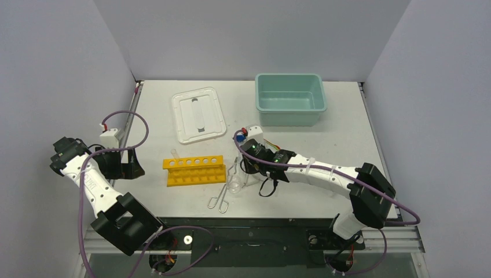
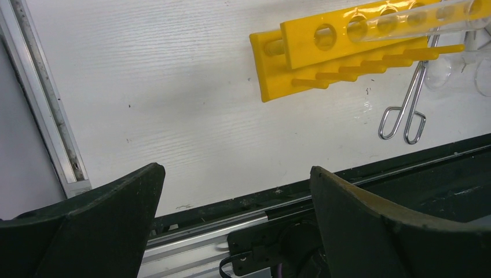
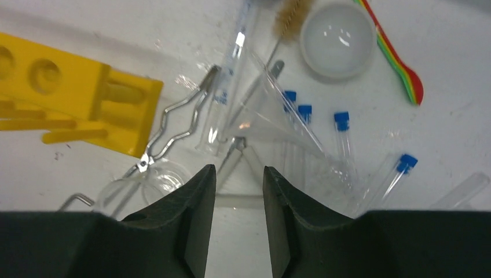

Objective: Organize the chemistry lab equipment
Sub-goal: Pick up the test tube at the center of the board.

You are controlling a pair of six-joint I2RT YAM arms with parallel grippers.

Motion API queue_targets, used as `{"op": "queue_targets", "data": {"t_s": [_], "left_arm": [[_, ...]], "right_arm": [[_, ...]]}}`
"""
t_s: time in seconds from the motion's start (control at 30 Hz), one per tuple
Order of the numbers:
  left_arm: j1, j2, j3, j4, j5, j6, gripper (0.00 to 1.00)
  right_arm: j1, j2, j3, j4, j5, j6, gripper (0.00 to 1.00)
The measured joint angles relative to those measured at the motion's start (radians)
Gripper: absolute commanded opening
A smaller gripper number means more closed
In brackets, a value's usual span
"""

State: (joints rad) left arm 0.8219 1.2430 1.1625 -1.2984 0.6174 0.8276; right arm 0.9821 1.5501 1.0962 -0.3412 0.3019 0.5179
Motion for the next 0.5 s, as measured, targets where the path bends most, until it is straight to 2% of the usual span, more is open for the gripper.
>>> {"op": "queue_targets", "data": {"t_s": [0.3,0.5], "left_arm": [[0.0,0.0,0.0,-0.019,0.0,0.008,0.97],[0.0,0.0,0.001,-0.034,0.0,0.014,0.97]], "right_arm": [[-0.006,0.0,-0.094,-0.051,0.023,0.095,0.3],[-0.063,-0.03,-0.163,-0.059,0.042,0.127,0.32]]}}
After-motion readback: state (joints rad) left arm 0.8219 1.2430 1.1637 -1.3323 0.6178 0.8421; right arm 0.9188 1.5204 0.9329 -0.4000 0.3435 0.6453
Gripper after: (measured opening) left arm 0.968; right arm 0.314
